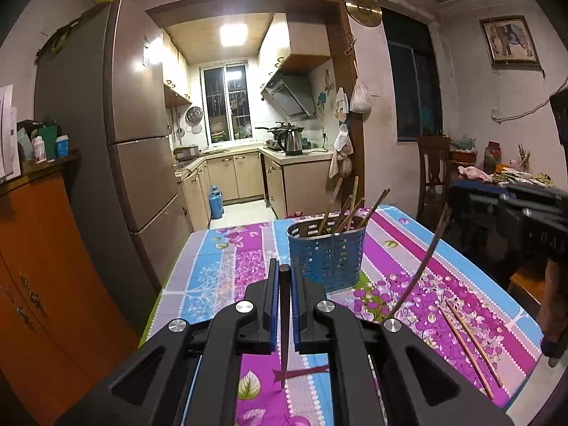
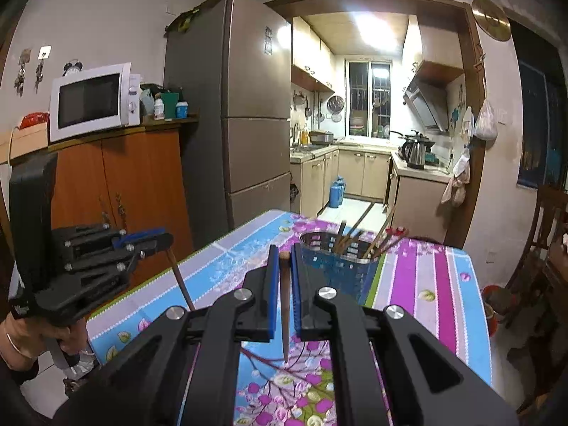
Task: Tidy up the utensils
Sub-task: 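Lift both held chopsticks and carry them above the blue holder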
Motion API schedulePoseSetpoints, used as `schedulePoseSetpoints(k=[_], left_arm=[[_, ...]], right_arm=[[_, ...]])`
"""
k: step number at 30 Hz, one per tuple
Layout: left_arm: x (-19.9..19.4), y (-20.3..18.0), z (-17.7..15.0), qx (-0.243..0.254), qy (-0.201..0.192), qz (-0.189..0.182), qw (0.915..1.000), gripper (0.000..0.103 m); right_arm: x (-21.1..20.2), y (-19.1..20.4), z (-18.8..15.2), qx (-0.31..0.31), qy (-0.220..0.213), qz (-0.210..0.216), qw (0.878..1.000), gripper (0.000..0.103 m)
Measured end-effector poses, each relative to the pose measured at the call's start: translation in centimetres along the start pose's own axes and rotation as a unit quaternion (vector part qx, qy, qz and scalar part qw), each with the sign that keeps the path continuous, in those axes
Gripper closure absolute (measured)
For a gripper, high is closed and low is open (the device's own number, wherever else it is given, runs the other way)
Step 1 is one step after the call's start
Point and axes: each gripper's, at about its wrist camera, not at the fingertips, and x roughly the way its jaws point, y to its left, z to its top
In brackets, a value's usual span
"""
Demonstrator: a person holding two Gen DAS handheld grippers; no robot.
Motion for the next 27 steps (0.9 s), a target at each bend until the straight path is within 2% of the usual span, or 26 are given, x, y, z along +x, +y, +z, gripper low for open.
schedulePoseSetpoints(k=[7,16,20,27], left_arm=[[1.4,0.3,4.3,-0.002,-0.024,-0.013,0.9996,0.096],[4.4,1.1,13.6,-0.019,-0.073,-0.035,0.9965,0.096],[6.2,1.3,16.6,-0.026,-0.085,-0.048,0.9949,0.096],[10.7,0.9,19.4,-0.036,-0.086,-0.082,0.9922,0.096]], right_arm=[[0.8,-1.5,4.2,0.003,-0.023,-0.013,1.000,0.098],[1.4,-4.3,11.7,0.005,-0.055,-0.039,0.998,0.098],[1.5,-5.5,14.8,0.005,-0.066,-0.048,0.997,0.098],[3.4,-7.3,18.1,0.012,-0.084,-0.074,0.994,0.098]])
